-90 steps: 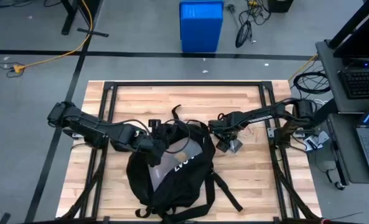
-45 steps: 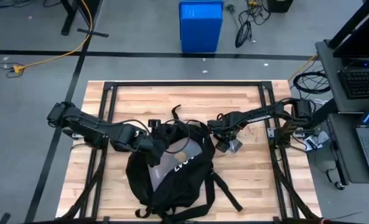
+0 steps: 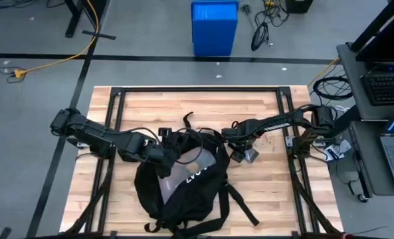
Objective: Unpack backpack
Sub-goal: Put the charger cable into the black backpack
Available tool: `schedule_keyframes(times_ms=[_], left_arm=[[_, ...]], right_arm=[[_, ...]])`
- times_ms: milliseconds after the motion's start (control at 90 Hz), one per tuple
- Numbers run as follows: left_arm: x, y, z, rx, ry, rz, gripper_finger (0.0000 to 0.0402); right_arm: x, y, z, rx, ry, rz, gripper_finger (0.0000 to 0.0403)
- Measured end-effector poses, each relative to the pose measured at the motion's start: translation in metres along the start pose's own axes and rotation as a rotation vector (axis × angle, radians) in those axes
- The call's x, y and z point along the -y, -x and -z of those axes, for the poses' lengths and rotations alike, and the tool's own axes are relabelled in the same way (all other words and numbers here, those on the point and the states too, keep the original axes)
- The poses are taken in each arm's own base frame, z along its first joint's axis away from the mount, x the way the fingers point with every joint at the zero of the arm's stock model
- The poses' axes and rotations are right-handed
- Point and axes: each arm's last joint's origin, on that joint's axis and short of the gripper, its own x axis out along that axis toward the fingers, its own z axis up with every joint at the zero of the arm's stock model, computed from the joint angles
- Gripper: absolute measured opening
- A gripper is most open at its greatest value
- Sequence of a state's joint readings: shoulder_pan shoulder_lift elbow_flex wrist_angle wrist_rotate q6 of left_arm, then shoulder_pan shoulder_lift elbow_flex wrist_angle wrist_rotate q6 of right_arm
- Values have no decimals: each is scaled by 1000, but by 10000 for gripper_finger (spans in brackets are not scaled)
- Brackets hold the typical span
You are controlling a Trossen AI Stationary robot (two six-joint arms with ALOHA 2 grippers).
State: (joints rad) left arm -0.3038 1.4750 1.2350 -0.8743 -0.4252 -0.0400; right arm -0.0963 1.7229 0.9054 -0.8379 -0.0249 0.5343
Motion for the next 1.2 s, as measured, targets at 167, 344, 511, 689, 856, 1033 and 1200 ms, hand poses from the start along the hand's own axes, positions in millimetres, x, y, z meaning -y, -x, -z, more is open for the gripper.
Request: schedule_keyframes(times_ms=[167,344,511,689,856,1033,1200], left_arm=[[0,0,0,0,0,3,0],[0,0,0,0,2,3,0],[0,0,0,0,2,3,0],[0,0,0,0,2,3,0],[0,0,0,0,4,9,0],[1,0,0,-1,5,33,0],[1,0,0,-1,5,36,0]], right_arm=[[-1,1,-1,1,25,-3,337],[-4,10,-7,8,31,-10,332],[-8,25,-12,8,28,-1,328],[-9,40,-13,-26,24,15,311],[-11,45,-11,-47,12,28,281],[-14,38,-9,-21,48,23,293],[-6,30,-10,5,42,74,350]])
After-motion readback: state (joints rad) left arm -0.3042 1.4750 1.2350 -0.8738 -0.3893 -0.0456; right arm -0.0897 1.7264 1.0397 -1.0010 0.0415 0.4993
